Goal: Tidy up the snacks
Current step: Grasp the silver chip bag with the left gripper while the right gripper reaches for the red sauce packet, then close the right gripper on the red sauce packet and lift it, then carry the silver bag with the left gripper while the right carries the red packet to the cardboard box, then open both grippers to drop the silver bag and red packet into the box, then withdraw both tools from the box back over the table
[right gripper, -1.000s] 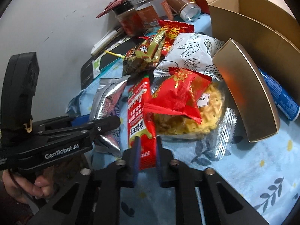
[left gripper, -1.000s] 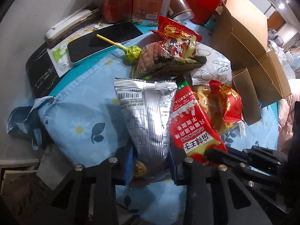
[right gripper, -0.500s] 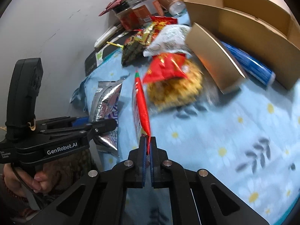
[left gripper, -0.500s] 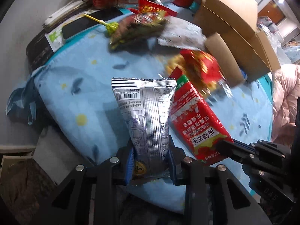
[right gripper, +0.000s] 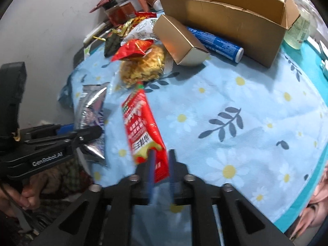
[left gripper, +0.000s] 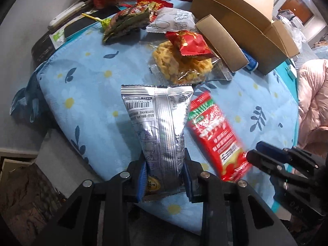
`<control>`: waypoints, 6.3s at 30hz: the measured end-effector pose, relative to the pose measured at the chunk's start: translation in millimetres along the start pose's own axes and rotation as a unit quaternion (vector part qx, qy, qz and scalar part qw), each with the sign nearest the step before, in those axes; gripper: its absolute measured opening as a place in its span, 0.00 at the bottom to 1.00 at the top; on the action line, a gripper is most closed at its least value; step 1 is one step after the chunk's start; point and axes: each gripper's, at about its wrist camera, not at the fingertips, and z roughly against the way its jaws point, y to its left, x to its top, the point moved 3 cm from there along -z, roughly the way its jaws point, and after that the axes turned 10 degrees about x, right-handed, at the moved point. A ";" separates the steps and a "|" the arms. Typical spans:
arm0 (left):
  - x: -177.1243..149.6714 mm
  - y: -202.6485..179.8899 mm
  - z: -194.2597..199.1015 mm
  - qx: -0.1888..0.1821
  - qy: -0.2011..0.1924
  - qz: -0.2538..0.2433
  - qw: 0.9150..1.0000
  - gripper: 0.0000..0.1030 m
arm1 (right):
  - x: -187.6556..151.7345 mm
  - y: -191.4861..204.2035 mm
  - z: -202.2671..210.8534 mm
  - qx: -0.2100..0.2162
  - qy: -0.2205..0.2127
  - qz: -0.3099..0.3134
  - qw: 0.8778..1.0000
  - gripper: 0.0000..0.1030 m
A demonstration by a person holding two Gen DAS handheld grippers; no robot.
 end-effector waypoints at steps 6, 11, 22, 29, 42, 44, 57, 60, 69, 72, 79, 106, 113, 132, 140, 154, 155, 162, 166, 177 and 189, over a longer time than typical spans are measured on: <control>0.0 1.7 -3.7 0.011 -0.007 0.012 1.000 0.29 | 12.5 7.9 -9.6 -0.012 -0.009 0.049 0.999 0.56; -0.2 5.7 -7.3 0.016 -0.008 0.016 1.000 0.29 | 20.9 21.0 -29.1 -0.012 0.014 0.097 0.995 0.56; 8.0 15.2 -17.9 0.017 -0.003 0.031 0.999 0.29 | 15.8 39.6 -64.4 -0.045 0.050 0.151 0.986 0.63; 11.4 24.5 -28.6 0.015 0.001 0.034 0.999 0.29 | 14.4 39.6 -62.9 -0.075 0.045 0.167 0.982 0.45; -1.3 12.0 -8.4 0.009 0.017 0.029 0.999 0.28 | 7.5 36.1 -35.6 -0.033 0.045 0.137 0.989 0.42; -2.8 8.6 -0.1 0.009 0.016 0.023 1.000 0.28 | 5.4 39.1 -27.8 -0.029 0.042 0.134 0.990 0.42; -11.2 -7.2 72.2 0.012 -0.030 0.002 0.999 0.28 | 6.5 58.7 35.9 -0.013 -0.002 0.112 0.994 0.42; -9.1 -10.0 87.6 0.009 -0.044 0.008 0.999 0.28 | 6.3 61.9 49.1 -0.012 -0.012 0.110 0.994 0.42; -5.2 -19.8 127.0 0.004 -0.086 0.011 0.996 0.28 | 8.2 65.6 85.4 -0.003 -0.052 0.096 0.994 0.42; -2.5 -25.7 139.0 0.005 -0.103 0.010 0.995 0.28 | 11.6 64.7 97.9 -0.007 -0.067 0.100 0.993 0.42; 7.1 -40.9 161.5 0.001 -0.137 0.004 0.991 0.28 | 22.5 62.3 123.8 -0.010 -0.098 0.110 0.989 0.42; 176.0 -92.7 137.2 -0.042 -0.171 -0.074 0.982 0.28 | 164.9 -20.2 131.2 -0.062 -0.139 0.060 0.987 0.42; 228.0 -111.5 118.5 -0.043 -0.184 -0.088 0.978 0.28 | 205.5 -48.1 124.8 -0.080 -0.141 0.052 0.985 0.42; 312.5 -154.0 36.4 -0.033 -0.151 -0.105 0.982 0.28 | 269.4 -129.2 76.1 -0.107 -0.115 0.021 0.987 0.42; 318.3 -160.6 1.6 -0.011 -0.132 -0.118 0.984 0.28 | 275.7 -146.3 57.8 -0.116 -0.103 -0.004 0.988 0.43; 318.7 -159.8 -17.2 0.021 -0.098 -0.116 0.988 0.46 | 267.5 -150.4 47.8 -0.148 -0.089 -0.017 0.985 0.47; 317.6 -160.2 -13.9 0.026 -0.103 -0.118 0.987 0.54 | 267.0 -150.3 48.7 -0.149 -0.088 -0.018 0.985 0.48; 314.1 -160.0 17.5 0.032 -0.138 -0.124 0.982 0.69 | 261.9 -144.8 63.9 -0.158 -0.096 -0.031 0.982 0.51; 309.2 -154.4 38.8 0.030 -0.153 -0.120 0.981 0.69 | 259.9 -135.9 81.4 -0.157 -0.107 -0.030 0.981 0.51; 287.2 -138.1 111.5 0.026 -0.201 -0.096 0.975 0.69 | 252.5 -92.0 134.2 -0.165 -0.150 -0.003 0.975 0.51; 235.6 -114.7 180.4 0.024 -0.242 -0.062 0.968 0.69 | 219.9 -38.6 185.9 -0.162 -0.195 0.037 0.967 0.51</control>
